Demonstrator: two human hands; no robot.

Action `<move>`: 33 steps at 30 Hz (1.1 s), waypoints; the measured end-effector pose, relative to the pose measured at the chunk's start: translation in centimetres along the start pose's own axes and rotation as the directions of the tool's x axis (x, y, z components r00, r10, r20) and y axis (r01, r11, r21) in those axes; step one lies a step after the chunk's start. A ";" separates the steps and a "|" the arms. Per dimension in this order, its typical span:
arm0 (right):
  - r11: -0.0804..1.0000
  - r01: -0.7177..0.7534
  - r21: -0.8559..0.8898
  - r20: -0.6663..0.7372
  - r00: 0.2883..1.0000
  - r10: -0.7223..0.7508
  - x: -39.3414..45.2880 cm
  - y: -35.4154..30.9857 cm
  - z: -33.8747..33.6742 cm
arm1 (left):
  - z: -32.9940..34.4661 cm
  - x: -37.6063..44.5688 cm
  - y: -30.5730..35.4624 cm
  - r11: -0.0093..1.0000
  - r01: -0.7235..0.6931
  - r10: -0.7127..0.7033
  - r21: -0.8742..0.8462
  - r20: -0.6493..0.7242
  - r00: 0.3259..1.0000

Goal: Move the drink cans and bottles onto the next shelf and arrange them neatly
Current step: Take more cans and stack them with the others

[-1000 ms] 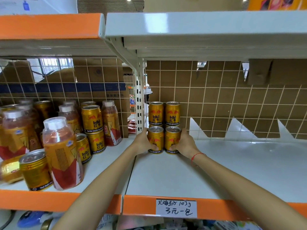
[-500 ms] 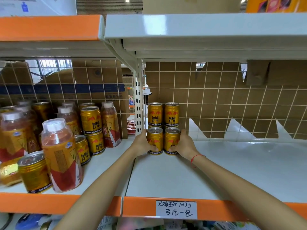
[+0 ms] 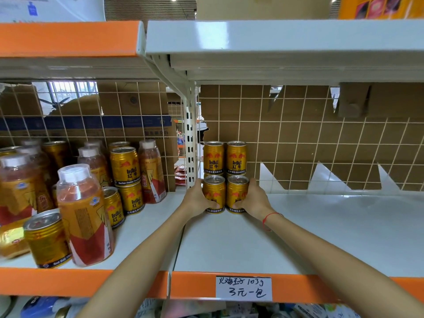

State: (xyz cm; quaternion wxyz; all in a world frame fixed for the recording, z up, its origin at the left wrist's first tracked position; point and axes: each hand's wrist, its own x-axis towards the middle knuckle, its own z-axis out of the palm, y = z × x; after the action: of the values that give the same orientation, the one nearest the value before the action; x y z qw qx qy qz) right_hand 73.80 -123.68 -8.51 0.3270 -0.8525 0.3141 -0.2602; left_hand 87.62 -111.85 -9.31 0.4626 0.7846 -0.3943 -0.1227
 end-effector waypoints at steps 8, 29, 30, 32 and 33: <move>1.000 0.004 0.000 0.006 1.000 -0.004 0.1 0.1 0.0 | 0.2 -0.1 0.0 0.999 0.020 -0.019 0.043 -0.025 1.000; 0.999 -0.018 0.035 0.072 0.997 0.015 -0.4 -0.1 -0.7 | 0.5 -1.7 1.2 0.999 0.048 -0.048 -0.008 -0.004 0.999; 0.999 -0.025 0.036 0.080 0.997 0.022 -0.5 -0.2 -0.9 | 0.6 -2.0 1.5 0.999 0.046 -0.046 -0.015 0.002 0.999; 0.999 -0.029 0.037 0.096 0.995 0.026 -0.8 -0.6 -1.4 | 0.4 -2.7 2.2 0.999 0.044 -0.044 -0.020 0.003 0.999; 0.999 -0.030 0.040 0.103 0.994 0.026 -1.0 -0.9 -1.8 | 0.1 -3.0 2.6 0.999 0.043 -0.043 -0.020 -0.001 0.999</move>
State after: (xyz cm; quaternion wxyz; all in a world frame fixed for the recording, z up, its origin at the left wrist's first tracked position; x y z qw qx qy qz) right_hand 72.35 -123.16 -6.93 0.3640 -0.8532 0.3033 -0.2180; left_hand 84.23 -110.38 -7.72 0.4678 0.7883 -0.3759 -0.1358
